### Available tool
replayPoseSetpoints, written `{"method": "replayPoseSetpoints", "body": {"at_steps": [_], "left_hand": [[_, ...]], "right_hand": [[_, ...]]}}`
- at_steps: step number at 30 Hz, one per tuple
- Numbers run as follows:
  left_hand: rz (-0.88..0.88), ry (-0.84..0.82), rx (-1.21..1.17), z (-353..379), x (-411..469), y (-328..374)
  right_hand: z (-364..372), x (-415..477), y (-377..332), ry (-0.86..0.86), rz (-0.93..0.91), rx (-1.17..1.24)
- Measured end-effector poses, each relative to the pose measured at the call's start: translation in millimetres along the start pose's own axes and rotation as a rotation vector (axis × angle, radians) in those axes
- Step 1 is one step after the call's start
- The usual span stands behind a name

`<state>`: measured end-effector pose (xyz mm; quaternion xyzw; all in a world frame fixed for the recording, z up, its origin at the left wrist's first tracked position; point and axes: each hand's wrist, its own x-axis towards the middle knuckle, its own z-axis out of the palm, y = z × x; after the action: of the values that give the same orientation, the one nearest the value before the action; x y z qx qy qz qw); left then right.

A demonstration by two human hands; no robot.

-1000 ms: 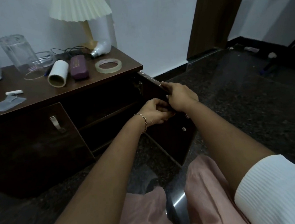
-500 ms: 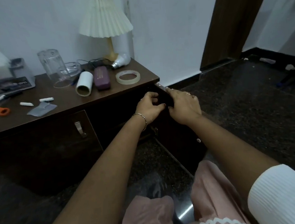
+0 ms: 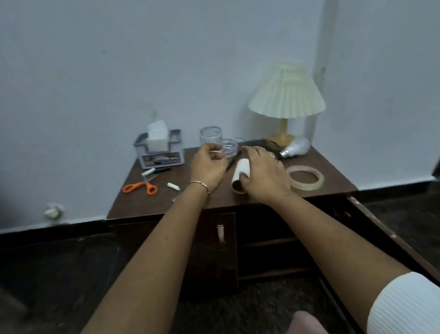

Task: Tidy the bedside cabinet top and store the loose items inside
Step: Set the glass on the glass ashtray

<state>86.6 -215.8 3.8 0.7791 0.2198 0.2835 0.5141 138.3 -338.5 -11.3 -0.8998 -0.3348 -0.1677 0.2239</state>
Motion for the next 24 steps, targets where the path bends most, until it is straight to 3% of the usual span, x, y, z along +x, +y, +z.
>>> {"method": "replayPoseSetpoints", "body": {"at_steps": [5, 11, 20, 24], "left_hand": [[-0.223, 0.054, -0.094, -25, 42, -23], [-0.524, -0.026, -0.380, -12, 72, -32], [-0.653, -0.069, -0.514, 8, 89, -32], [-0.700, -0.145, -0.569, 1, 90, -28]], "right_hand": [[26, 63, -15, -0.084, -0.032, 0.176], [50, 121, -12, -0.164, -0.055, 0.288], [69, 165, -4, -0.273, -0.107, 0.321], [66, 176, -1, -0.237, -0.165, 0.301]]}}
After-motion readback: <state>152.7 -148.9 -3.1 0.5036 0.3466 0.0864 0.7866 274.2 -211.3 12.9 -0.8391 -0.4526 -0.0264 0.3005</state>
